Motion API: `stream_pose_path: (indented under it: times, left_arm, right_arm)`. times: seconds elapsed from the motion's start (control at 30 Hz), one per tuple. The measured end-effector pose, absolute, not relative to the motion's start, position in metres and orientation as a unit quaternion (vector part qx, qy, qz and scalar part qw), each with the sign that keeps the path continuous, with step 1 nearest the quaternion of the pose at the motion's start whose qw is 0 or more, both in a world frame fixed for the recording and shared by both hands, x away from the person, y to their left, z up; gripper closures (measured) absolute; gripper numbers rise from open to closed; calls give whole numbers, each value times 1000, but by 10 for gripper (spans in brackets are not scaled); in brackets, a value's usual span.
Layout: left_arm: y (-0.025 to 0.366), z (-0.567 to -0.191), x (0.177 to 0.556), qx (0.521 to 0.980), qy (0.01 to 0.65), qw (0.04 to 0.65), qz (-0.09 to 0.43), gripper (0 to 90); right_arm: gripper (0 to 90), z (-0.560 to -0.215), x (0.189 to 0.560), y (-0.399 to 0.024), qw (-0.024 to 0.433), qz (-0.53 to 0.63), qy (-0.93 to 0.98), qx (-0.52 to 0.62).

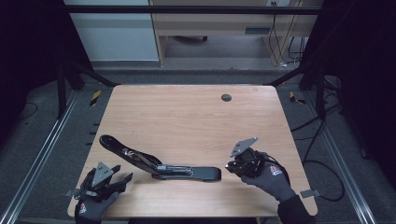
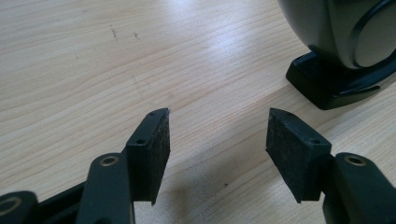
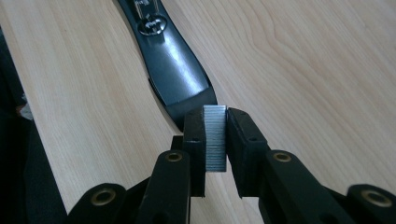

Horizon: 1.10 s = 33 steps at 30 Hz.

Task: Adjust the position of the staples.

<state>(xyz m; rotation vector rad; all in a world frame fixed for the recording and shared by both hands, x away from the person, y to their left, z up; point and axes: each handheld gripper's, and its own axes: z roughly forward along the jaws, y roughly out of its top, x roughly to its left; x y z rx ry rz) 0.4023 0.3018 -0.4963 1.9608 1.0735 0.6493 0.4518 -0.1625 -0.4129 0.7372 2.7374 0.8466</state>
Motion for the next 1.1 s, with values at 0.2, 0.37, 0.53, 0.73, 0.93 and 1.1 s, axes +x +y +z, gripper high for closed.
stream_pose_path:
  times: [0.2,0.37,0.53,0.73,0.93,1.1]
  left_arm:
    - [302,-497,403,773,424,396,256,395]
    - [302,-497,403,774,423,395,256,395]
    - [302,-497,403,774,423,396,255,395]
    - [302,-497,403,773,424,398,255,395]
    - [303,-497,403,773,424,398,253,395]
    - [303,-496,403,773,423,398,254,397]
  right_arm:
    - [779,-406,457,-152,93,291,925,225]
    - [779,-400,462,-142,93,293,929,207]
    - [780,-395,467,-130,91,297,931,191]
    - [780,-392,474,-118,87,305,932,175]
    - [779,-390,481,-106,84,310,933,161]
    - [780,-387,486,-96,80,315,934,148]
